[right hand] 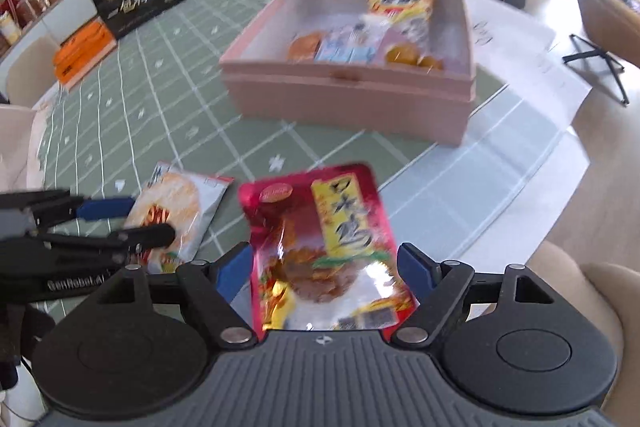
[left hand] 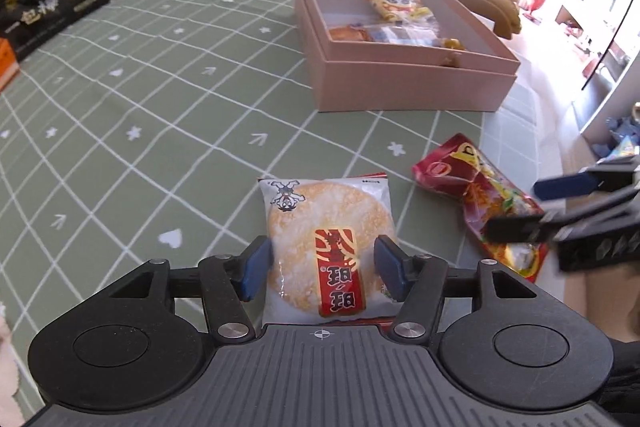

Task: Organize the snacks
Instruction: 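Turn the rice cracker packet upright with the left gripper while the right holds the chicken packet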

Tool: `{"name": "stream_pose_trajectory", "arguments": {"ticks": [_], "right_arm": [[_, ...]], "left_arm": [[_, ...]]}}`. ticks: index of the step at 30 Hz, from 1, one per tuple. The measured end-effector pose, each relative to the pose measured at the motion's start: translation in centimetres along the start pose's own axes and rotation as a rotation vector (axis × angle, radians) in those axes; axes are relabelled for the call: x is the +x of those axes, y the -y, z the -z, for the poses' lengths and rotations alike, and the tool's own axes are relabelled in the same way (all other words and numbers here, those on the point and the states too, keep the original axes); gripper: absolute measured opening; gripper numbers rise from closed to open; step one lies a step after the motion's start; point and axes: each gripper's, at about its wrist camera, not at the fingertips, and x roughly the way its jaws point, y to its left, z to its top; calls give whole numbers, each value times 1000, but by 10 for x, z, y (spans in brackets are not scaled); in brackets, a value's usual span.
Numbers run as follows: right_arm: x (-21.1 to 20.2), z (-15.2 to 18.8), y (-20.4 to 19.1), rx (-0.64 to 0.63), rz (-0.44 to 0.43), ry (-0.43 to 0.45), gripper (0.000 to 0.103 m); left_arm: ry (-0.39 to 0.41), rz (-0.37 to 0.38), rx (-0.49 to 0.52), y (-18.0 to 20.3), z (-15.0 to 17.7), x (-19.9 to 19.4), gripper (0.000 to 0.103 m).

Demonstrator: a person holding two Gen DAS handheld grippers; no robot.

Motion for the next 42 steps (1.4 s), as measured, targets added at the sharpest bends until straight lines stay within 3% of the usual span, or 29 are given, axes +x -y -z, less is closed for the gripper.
{"name": "stream_pose_trajectory", "arguments": {"ticks": [4, 13, 15, 17, 20, 26, 31, 32, 34, 36, 42], "right_arm": [[15, 7, -6, -13, 8, -52, 84], [18, 11, -11, -39, 41, -42, 90], [21, 11, -11, -47, 48, -43, 93], [23, 13, -15, -68, 68, -32, 93], [25, 16, -25, -127, 90, -30, 93], [22, 19, -25, -128, 60, -31, 92], [20, 22, -24, -123, 54, -26, 91], [19, 23, -25, -127, 55, -25, 91], [19, 23, -25, -128, 52, -24, 91], [16, 22, -23, -120, 42, -19, 87], [15, 17, -12, -71, 70, -2, 85]], "left_arm": [[12, 35, 13, 5, -1, 7, 67], [25, 119, -41, 3, -2, 14, 66], [17, 153, -66, 2, -2, 14, 66], [-4, 240, -124, 1, -4, 16, 69], [-6, 243, -164, 2, -8, 16, 70], [27, 329, -234, -4, -19, -1, 67], [6, 327, -201, 0, -21, 6, 66], [-7, 304, -194, 0, -20, 9, 61], [-7, 225, -154, 2, -16, 12, 40], [-7, 182, -130, 2, -13, 14, 40], [-14, 242, -173, -10, -7, 21, 42]]}}
